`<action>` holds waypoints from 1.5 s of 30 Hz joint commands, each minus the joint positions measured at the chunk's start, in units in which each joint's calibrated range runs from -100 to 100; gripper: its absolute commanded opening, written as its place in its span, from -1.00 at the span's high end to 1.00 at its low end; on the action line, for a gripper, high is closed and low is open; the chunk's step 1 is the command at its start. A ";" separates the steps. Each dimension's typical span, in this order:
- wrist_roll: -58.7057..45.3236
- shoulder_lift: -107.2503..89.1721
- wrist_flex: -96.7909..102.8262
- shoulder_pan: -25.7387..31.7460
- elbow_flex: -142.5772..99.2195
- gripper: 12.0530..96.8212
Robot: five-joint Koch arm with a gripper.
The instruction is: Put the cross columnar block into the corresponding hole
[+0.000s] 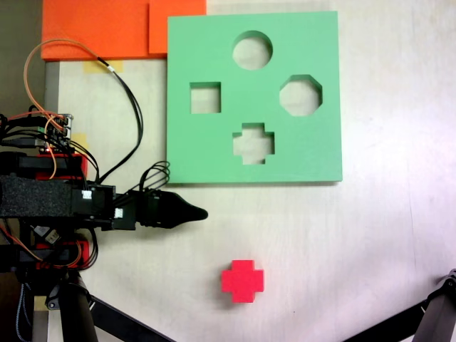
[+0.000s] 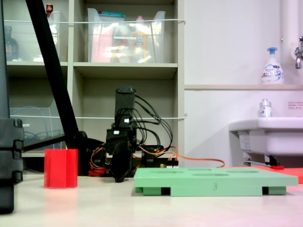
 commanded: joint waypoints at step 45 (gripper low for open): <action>33.55 -0.41 -19.18 -4.30 -0.98 0.21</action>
